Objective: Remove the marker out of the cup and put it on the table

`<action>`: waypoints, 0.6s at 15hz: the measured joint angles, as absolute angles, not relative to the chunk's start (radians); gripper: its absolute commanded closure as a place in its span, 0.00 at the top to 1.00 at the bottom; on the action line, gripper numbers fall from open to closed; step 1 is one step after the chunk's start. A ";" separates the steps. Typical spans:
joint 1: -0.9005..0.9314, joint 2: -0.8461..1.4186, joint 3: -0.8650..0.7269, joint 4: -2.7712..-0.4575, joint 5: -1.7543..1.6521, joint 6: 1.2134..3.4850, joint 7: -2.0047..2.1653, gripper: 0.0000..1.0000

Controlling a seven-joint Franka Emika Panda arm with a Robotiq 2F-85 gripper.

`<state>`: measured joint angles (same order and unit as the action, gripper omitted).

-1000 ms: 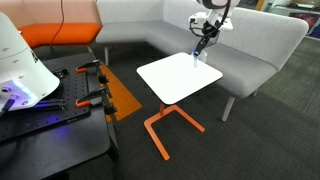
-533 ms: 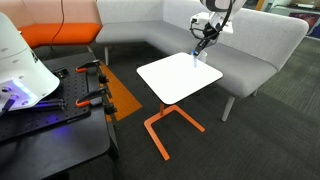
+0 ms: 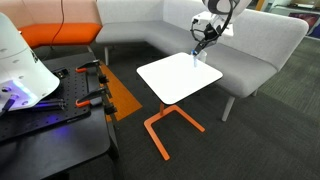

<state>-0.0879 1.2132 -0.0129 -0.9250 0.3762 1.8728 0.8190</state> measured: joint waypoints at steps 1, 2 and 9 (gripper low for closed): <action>-0.090 1.217 -0.010 -0.917 0.376 1.867 0.819 0.01; -0.092 1.221 -0.009 -0.909 0.376 1.861 0.819 0.00; -0.098 1.226 -0.009 -0.858 0.376 1.858 0.819 0.05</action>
